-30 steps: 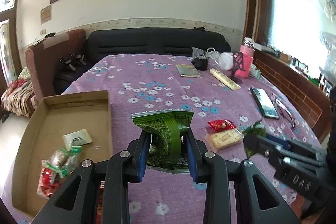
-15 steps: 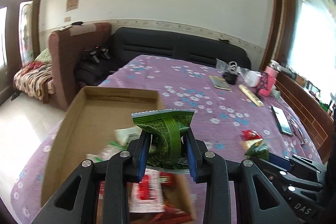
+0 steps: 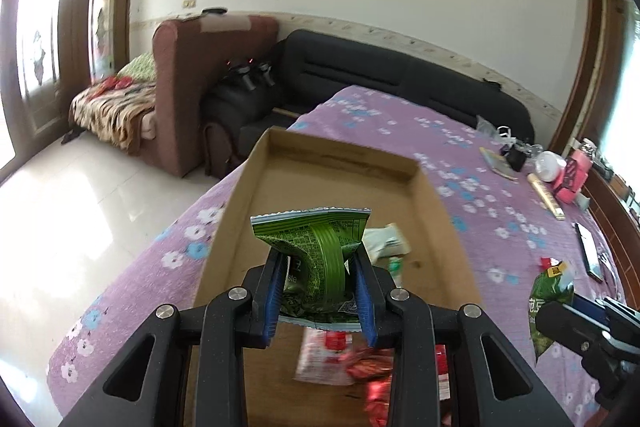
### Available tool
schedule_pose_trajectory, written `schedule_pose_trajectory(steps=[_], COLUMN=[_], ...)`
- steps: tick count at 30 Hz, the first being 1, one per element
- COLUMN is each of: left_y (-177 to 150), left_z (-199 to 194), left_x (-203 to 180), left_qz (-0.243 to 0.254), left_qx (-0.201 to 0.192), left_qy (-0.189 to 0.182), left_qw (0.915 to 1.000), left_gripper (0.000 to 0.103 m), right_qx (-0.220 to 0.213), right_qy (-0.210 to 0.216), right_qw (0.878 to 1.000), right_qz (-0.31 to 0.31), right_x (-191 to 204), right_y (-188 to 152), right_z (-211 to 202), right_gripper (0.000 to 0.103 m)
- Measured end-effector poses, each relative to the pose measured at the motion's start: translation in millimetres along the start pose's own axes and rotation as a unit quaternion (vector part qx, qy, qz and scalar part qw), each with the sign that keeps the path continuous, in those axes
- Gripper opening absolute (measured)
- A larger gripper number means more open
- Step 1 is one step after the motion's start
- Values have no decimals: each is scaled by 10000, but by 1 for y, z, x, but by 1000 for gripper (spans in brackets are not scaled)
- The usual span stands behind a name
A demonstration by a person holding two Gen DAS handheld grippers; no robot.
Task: Organize snacks
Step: 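Carry both green packets over the box and open both grippers to drop them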
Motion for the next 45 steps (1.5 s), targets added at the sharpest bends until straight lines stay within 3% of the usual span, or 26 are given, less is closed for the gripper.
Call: schedule_pose_trajectory(steps=[15,21,45], left_y=[-11,-13,-15], left_z=[26,31,36], left_x=[13,3,2], left_qz=[-71,173,245], left_qx=[360,454,594], left_qy=[-20,-8,39], left_qw=[9993,9988,9979], left_gripper=[34,34,37], right_qx=[461,516,354], right_qy=[102,36,-82], right_qw=[9988,9986,9993], right_qz=[103,103,-29], right_x=[14,12,12], right_y=[-5,-8,-14], right_z=[56,69,67], right_gripper=[27,27,28])
Point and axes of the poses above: each gripper's, at about its wrist camera, not at the fingertips, and z roughly the way its jaws point, x to its left, y to its top, the point moved 5 cm from there along z, roughly the way its jaws point, and after that the axes turned 1 degree about -z, right-handed, at the moved point
